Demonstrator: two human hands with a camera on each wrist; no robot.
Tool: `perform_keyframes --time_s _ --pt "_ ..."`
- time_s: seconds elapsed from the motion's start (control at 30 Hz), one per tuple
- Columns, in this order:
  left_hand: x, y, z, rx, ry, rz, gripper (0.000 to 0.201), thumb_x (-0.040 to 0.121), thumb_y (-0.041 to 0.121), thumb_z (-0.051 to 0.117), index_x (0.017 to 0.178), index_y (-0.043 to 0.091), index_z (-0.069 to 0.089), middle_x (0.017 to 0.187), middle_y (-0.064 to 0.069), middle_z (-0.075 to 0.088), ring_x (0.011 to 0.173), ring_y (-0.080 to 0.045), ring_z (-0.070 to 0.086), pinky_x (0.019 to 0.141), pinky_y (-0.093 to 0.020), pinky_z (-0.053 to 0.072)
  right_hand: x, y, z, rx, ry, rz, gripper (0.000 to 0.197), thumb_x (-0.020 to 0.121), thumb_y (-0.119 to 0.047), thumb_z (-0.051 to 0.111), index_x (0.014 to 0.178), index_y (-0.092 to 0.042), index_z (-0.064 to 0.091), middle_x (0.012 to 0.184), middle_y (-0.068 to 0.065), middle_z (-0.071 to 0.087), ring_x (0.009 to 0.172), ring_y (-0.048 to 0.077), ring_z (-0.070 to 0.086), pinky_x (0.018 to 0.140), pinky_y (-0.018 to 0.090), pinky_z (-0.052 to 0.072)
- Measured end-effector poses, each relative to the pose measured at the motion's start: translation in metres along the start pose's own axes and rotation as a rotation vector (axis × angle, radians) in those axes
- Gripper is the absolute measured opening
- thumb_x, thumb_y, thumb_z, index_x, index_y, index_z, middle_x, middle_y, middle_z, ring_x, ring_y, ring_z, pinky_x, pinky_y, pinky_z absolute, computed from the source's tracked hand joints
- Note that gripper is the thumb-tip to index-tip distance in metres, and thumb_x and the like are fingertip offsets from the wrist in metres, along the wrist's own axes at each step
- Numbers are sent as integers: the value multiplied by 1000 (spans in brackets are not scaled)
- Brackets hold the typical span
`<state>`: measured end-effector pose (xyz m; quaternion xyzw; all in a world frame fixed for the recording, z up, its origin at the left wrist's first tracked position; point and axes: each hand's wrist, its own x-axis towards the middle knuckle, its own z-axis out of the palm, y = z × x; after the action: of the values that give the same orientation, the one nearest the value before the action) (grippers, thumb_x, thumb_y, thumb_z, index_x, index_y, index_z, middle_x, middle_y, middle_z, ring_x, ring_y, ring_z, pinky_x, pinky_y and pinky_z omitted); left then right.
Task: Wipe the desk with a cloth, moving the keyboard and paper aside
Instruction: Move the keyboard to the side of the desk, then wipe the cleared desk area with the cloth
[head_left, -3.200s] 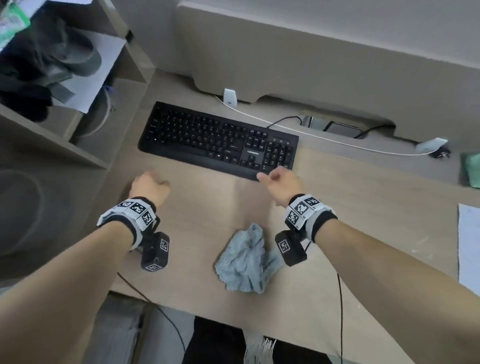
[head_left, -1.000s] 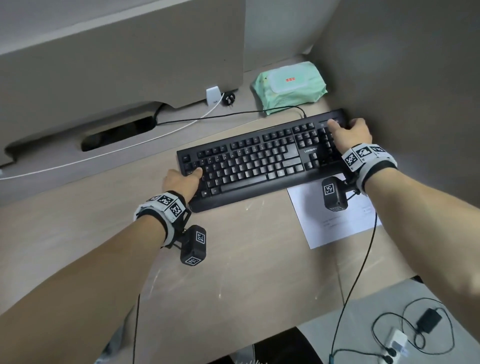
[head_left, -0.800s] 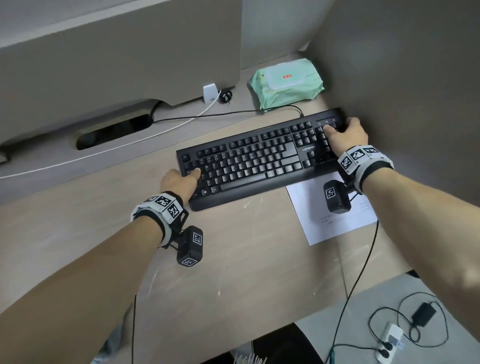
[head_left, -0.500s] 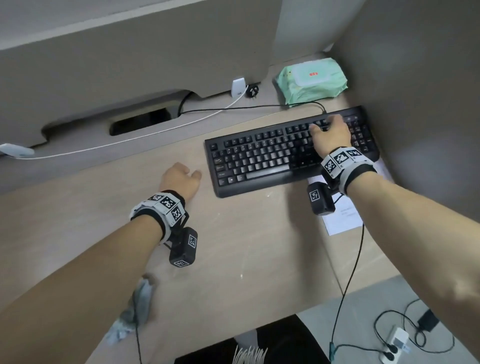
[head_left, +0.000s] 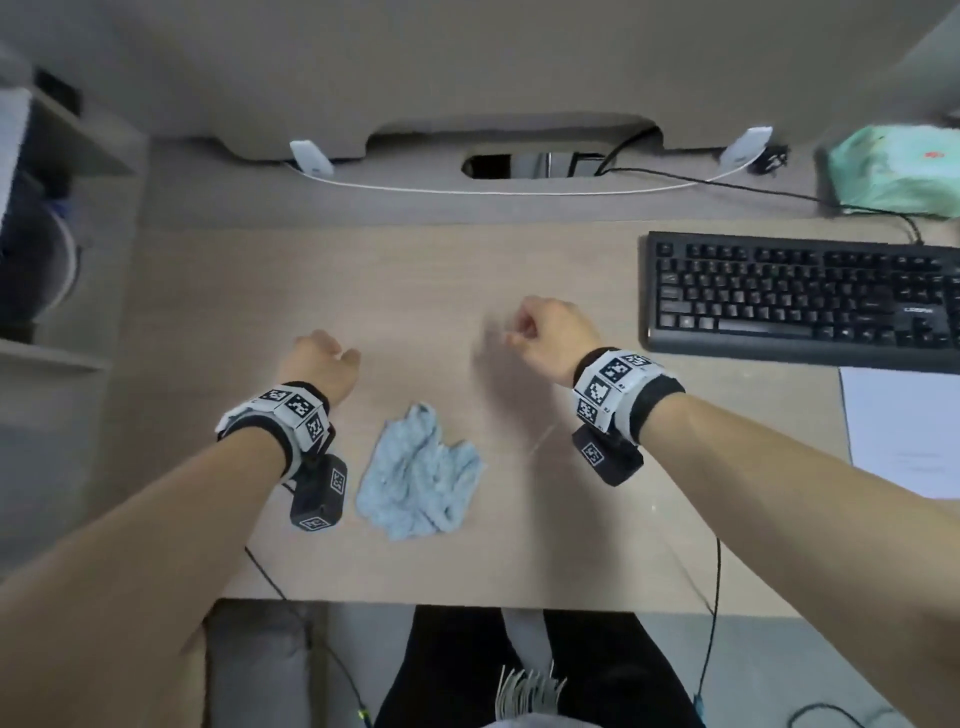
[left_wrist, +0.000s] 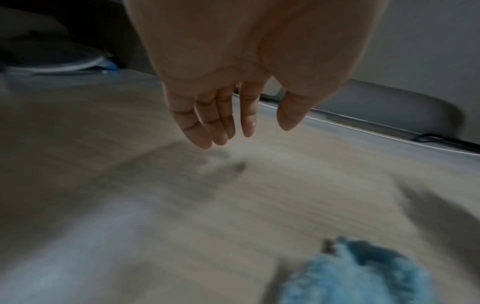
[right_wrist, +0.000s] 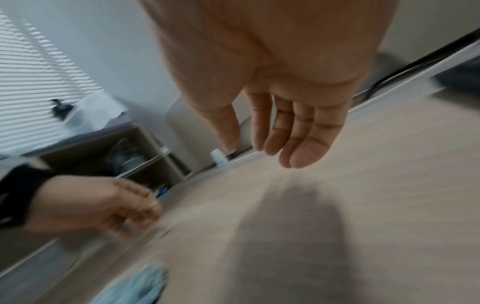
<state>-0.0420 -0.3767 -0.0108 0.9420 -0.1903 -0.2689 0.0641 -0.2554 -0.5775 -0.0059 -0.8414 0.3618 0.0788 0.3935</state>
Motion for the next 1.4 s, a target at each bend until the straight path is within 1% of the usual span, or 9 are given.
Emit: perform_keyframes --time_s 0.17,0.27,0.43,0.63,0.8,0.93,1.07,1.27,1.4 --pt "-2 -65 -5 86 -23 -11 39 89 26 52 122 6 56 128 -22 51 118 -41 50 101 -41 41 -24 -73 58 -288 -324 -277 29 89 -50 61 97 -24 49 92 -2 56 86 23 57 70 32 40" --pt "-2 -85 -2 133 -23 39 47 90 28 53 133 11 51 142 -17 43 124 -41 43 108 -40 34 -45 -94 91 -514 -492 -418 58 86 -61 59 128 -23 45 117 3 55 93 25 58 71 32 40" --pt "0 -92 0 162 -32 96 48 90 28 53 135 12 49 143 -15 44 123 -41 42 107 -40 34 -61 -84 134 -779 -621 -460 69 80 -39 71 140 -26 39 134 10 37 89 30 62 69 34 47" --pt "14 -84 -8 184 -26 94 47 87 29 52 131 12 52 130 -21 52 120 -40 47 102 -44 42 -12 -51 84 -661 -277 -110 60 85 -17 68 139 -16 42 143 14 32 106 34 58 76 39 48" --pt "25 -79 -14 191 0 92 48 89 31 52 133 13 49 143 -14 42 127 -38 39 103 -45 38 31 -24 39 -436 5 281 57 90 -19 58 144 -12 40 151 15 23 131 40 38 103 48 43" --pt "30 -73 -11 211 -21 117 52 89 31 52 139 15 44 153 -10 31 133 -37 33 107 -45 34 11 -50 81 -604 -153 24 70 90 -43 58 149 -14 35 161 4 10 142 44 17 112 58 29" --pt "35 -68 -10 212 -47 147 55 89 31 51 140 15 43 154 -9 30 136 -36 32 109 -44 33 -10 -41 101 -741 -175 -238 73 93 -39 56 154 -12 26 163 2 11 142 41 20 107 56 34" --pt "41 -70 -9 219 -69 195 52 87 31 50 135 13 48 149 -8 39 130 -35 39 107 -41 37 60 -8 41 -609 1 118 60 87 -18 64 143 -12 43 153 5 29 138 40 28 107 51 40" --pt "47 -68 -17 201 -85 201 47 87 30 51 130 10 54 142 -12 47 128 -36 43 106 -41 38 45 -23 28 -449 69 97 52 85 -15 62 135 -8 49 140 11 42 125 42 41 104 48 40"
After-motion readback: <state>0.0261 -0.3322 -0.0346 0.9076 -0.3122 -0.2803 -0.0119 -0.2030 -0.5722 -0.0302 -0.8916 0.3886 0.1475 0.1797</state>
